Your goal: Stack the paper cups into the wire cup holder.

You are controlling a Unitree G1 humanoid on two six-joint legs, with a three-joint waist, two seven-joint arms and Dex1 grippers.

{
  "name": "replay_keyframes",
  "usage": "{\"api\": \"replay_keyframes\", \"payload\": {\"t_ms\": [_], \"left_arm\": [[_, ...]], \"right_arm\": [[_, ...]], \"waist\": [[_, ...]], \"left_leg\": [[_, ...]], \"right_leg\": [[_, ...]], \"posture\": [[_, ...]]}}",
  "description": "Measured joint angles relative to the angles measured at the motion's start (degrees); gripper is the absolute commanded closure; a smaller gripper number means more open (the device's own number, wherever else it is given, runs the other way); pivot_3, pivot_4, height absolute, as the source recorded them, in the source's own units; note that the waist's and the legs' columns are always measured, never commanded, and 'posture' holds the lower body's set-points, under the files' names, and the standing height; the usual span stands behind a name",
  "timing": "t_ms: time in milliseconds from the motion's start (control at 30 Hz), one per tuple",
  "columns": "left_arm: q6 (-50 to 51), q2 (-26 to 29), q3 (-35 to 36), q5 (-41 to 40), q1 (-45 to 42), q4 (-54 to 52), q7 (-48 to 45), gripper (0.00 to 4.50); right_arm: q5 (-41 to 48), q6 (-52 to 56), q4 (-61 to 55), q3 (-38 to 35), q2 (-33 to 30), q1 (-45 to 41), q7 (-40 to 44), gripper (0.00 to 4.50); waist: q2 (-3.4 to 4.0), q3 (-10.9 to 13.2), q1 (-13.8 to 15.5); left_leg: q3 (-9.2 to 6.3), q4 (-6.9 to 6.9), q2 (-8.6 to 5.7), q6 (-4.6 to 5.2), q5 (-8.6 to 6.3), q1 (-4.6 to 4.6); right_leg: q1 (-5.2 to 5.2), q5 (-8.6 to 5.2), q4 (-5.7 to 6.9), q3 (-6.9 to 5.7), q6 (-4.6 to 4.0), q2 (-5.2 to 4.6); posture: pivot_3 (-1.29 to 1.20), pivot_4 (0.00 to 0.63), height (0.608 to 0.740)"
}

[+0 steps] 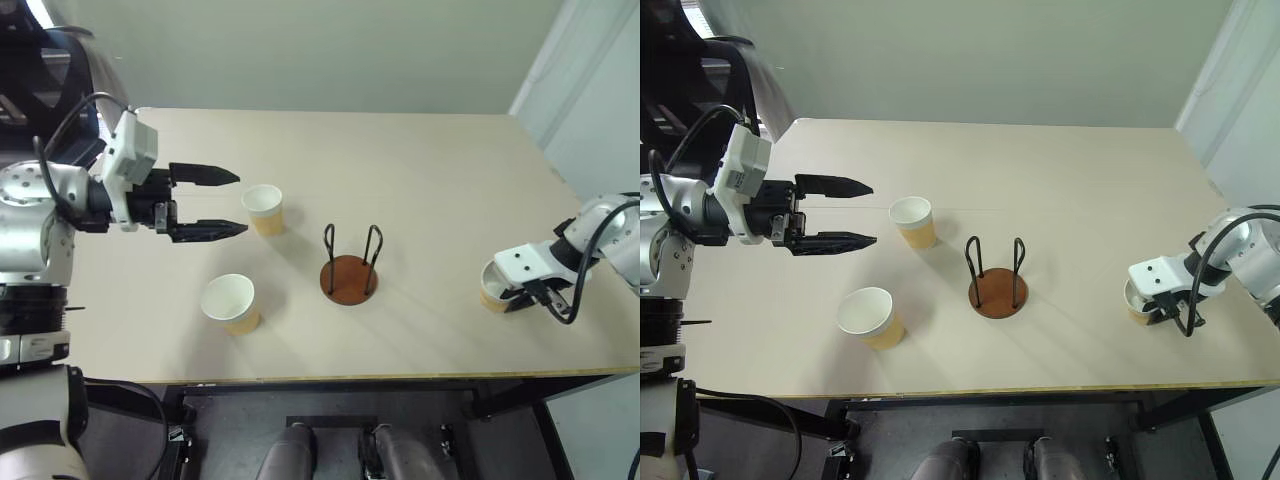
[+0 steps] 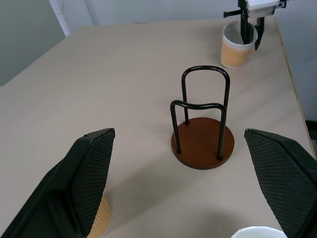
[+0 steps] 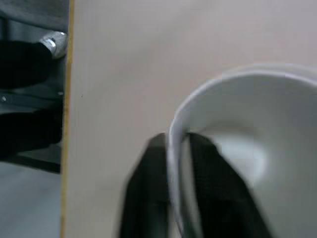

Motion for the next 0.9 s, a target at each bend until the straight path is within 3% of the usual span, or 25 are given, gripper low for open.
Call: {"api": "replay_keyframes", "payload": {"t_ms": [400,600,900], "left_arm": [[-2.33,0.14,-0.17,1.60,-0.18,4.31,-2.08,0.00],[-3.96,-0.06,-0.61,2.85,-0.20,5.77,-2.96,0.00],[-3.82,-1.79,-1.66,3.14,-0.94,5.08,-2.85,0.00]], "right_arm": [[-1.59,-1.94,2.28,-0.27,7.13,-9.61,0.08,4.46],[-0.23,0.57,2.52,-3.66,12.67,-18.71,0.08,4.46],[4.04,6.62,-1.34,-4.73,19.83,-23.27,0.08,4.46]], "waist": [[0.03,0.01,-0.05],[0.02,0.01,-0.19],[0.03,0.02,0.09]], "left_leg": [[0.00,-0.01,0.01,-0.04,-0.01,-0.01],[-0.02,-0.05,0.02,-0.10,-0.04,-0.08],[-0.02,-0.06,0.00,-0.13,-0.10,-0.21]], "right_leg": [[-0.11,0.07,0.02,-0.01,-0.18,-0.01],[-0.23,0.03,0.02,-0.05,-0.38,0.00],[-0.37,0.00,0.00,-0.06,-0.42,-0.02]], "posture": [[0.00,0.150,0.740],[0.00,0.150,0.740],[0.00,0.150,0.740]]}}
